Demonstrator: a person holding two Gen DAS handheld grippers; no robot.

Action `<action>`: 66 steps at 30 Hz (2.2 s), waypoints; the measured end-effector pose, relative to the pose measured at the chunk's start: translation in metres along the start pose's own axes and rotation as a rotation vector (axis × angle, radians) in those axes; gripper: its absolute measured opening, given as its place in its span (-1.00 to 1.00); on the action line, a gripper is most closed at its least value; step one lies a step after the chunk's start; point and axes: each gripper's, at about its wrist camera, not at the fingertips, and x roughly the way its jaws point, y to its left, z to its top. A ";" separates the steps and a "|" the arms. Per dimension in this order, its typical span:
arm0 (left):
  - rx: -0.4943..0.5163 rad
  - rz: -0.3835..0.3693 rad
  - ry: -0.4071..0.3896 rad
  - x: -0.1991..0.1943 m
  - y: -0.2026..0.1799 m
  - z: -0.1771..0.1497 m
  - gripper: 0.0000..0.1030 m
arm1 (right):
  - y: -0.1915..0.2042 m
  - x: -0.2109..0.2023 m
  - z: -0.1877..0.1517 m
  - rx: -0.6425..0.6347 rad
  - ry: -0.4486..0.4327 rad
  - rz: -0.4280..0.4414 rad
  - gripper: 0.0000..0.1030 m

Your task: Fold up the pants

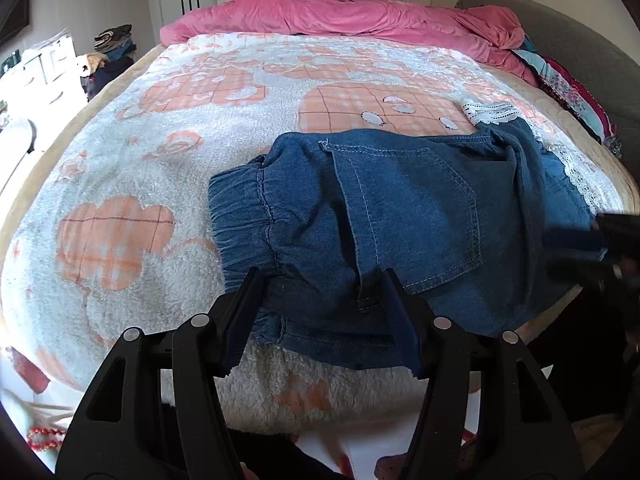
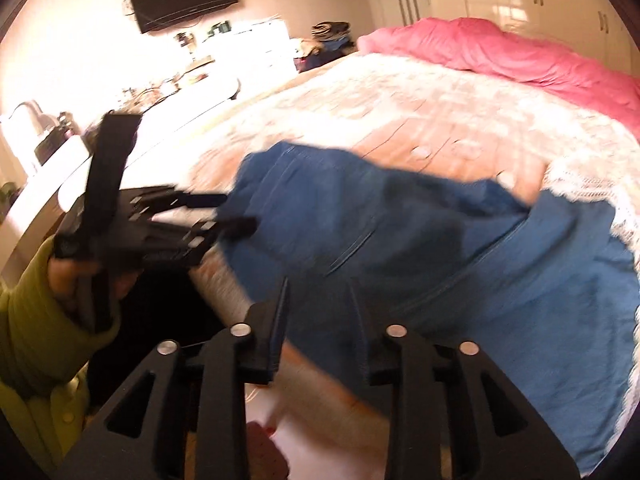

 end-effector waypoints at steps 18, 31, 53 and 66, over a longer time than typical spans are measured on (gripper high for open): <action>-0.044 -0.051 -0.117 -0.044 -0.007 0.006 0.06 | -0.047 -0.006 -0.007 0.205 0.001 -0.046 -0.10; 0.080 -0.217 -0.057 -0.029 -0.073 0.018 0.06 | -0.098 -0.061 -0.017 0.321 -0.111 -0.202 0.02; 0.122 -0.442 0.130 0.062 -0.143 0.060 -0.40 | -0.130 -0.080 -0.027 0.378 -0.144 -0.306 0.25; 0.104 -0.602 0.105 0.072 -0.159 0.047 -0.89 | -0.150 -0.035 0.045 0.259 -0.061 -0.375 0.25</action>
